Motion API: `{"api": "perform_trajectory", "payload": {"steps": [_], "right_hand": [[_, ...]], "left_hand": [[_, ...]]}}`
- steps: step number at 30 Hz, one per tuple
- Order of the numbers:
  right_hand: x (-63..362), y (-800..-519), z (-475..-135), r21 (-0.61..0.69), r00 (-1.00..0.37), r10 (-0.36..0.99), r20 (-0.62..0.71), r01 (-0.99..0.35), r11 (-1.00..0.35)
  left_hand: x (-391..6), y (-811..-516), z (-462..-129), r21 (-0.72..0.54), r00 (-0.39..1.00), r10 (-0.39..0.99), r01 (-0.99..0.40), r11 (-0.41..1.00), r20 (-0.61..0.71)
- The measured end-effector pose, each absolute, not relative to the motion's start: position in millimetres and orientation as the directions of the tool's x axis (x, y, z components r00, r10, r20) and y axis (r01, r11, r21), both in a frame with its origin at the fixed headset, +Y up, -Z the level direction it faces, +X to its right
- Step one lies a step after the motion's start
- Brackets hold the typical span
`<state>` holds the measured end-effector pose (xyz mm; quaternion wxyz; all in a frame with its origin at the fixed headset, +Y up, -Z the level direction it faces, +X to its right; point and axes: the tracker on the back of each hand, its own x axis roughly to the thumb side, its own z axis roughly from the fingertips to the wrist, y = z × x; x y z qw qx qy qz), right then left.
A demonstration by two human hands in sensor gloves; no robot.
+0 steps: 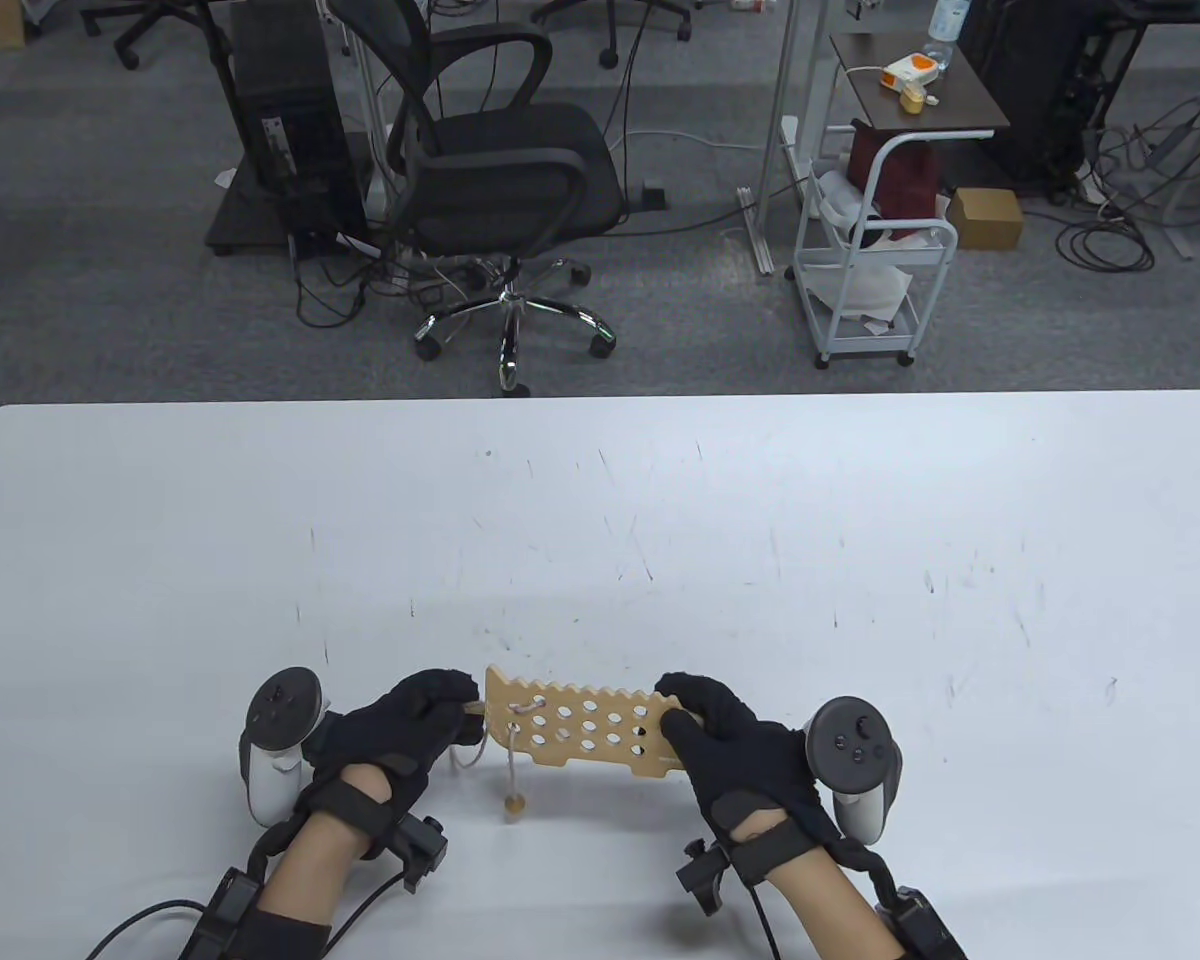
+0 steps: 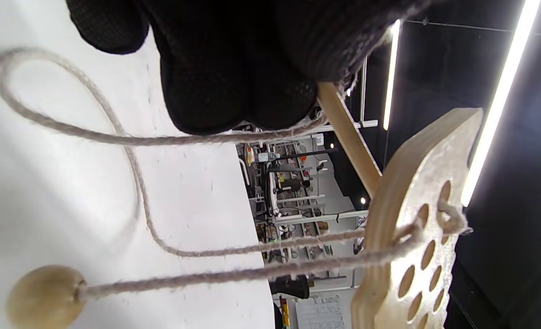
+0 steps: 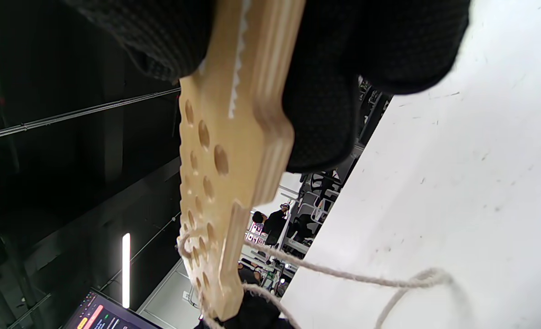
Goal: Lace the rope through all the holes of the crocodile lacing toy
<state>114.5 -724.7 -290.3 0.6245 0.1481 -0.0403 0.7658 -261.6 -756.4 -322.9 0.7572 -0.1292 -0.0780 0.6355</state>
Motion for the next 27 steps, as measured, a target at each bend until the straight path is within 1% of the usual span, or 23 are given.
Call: {"api": "perform_trajectory", "payload": {"steps": [7,12,17,22,27], "right_hand": [[109.9,-724.4,-289.3,0.181,-0.126,0.95,0.286,-0.966,-0.183],[107.1,-724.9,-288.9,0.218,-0.095,0.954,0.286,-0.963,-0.161],[106.2,-724.5,-288.8,0.223,-0.091,0.954,0.287,-0.962,-0.159],[106.8,-724.3,-289.2,0.218,-0.09,0.955,0.283,-0.964,-0.155],[107.3,-724.1,-289.4,0.212,-0.094,0.955,0.281,-0.964,-0.158]], "left_hand": [[-254.9,-758.3,-322.5,-0.36,0.142,0.988,-0.926,0.113,-0.054],[-252.1,-756.0,-322.3,-0.375,0.192,0.981,-0.911,0.175,-0.009],[-250.3,-753.9,-321.4,-0.39,0.162,0.987,-0.908,0.153,0.012],[-251.3,-755.1,-321.6,-0.401,0.058,0.998,-0.915,0.049,-0.012],[-251.4,-757.1,-321.0,-0.423,-0.01,0.999,-0.906,-0.023,-0.034]]}}
